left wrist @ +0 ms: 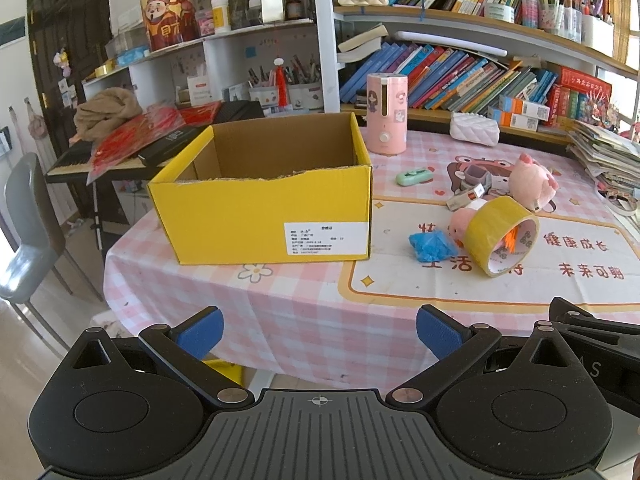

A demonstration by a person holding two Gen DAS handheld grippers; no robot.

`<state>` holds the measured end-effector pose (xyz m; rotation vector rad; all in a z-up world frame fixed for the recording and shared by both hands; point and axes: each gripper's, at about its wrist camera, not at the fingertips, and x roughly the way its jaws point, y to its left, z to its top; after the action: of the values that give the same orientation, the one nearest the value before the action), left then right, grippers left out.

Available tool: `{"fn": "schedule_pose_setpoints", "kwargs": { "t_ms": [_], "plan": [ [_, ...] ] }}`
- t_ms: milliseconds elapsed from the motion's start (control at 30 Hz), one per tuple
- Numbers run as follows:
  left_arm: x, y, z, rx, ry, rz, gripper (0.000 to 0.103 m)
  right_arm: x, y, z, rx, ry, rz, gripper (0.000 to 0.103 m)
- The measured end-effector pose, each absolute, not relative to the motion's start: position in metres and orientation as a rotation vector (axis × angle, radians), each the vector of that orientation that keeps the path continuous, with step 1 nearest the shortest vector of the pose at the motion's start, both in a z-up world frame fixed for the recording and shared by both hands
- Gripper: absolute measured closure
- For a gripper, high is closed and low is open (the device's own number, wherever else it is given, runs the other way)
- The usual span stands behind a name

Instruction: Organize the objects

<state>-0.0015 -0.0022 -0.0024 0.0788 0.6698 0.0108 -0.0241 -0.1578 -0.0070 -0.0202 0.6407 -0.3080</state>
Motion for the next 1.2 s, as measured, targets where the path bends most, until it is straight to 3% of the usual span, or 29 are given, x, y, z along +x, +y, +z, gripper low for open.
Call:
{"fn": "schedule_pose_setpoints", "kwargs": {
  "t_ms": [1200],
  "plan": [
    [0.058, -0.036, -0.007, 0.056, 0.73, 0.053, 0.0, 0.044, -0.196, -0.009, -0.032, 0.697, -0.25, 0.0]
  ]
}}
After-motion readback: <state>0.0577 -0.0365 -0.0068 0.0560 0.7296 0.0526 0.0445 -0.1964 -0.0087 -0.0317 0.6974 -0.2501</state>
